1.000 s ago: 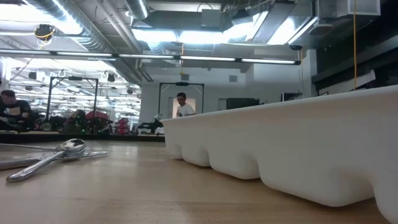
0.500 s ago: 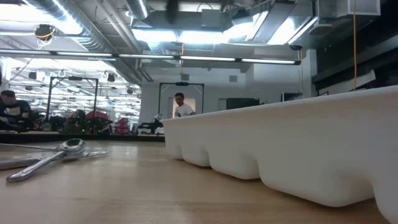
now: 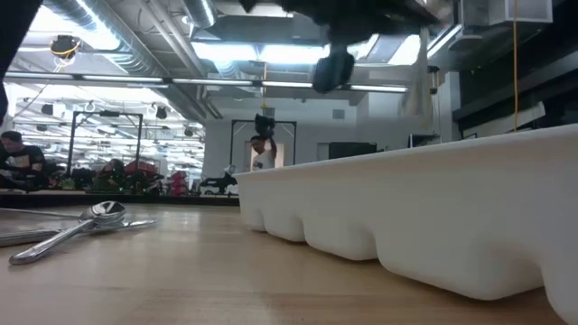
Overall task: Sort silverware
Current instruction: Put the silver spoon into the silverware tray
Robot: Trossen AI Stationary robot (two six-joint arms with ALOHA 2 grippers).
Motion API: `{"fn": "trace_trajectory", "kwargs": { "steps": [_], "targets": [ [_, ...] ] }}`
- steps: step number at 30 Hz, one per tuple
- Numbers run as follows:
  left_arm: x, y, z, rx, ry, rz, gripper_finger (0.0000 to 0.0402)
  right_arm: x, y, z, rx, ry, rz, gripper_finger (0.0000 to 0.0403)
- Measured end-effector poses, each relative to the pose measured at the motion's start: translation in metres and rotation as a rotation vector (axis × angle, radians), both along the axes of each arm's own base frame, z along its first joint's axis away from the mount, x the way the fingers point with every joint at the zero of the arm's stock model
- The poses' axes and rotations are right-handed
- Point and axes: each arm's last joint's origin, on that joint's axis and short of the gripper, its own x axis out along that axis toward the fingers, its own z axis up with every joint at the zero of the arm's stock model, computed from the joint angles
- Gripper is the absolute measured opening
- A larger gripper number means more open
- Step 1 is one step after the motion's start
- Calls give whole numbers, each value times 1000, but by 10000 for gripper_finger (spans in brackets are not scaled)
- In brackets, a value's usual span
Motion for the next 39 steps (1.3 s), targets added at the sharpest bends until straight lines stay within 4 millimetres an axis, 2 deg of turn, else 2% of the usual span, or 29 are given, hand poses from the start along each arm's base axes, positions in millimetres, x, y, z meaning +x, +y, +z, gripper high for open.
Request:
{"fn": "trace_trajectory", "kwargs": {
  "steps": [4, 10, 16, 23, 27, 34, 39],
  "targets": [
    [15, -3, -14, -1, 30, -27, 0, 0, 1, 0, 19, 0, 14, 124],
    [18, -12, -41, -1, 135, -63, 0, 0, 1, 0, 23, 0, 18, 124],
    [15, -20, -53, 65, 178, -108, 7, 0, 1, 0, 23, 0, 18, 124],
    [20, -30, -60, 190, 96, -121, 13, 0, 1, 0, 23, 0, 18, 124],
    [22, -29, -62, 242, 80, -76, 37, 0, 1, 0, 23, 0, 18, 124],
    [22, -28, -63, 274, 86, -37, 113, 0, 1, 0, 23, 0, 18, 124],
    [20, -26, -60, 208, 111, -46, 132, 0, 1, 0, 21, 0, 21, 124]
  ]
}}
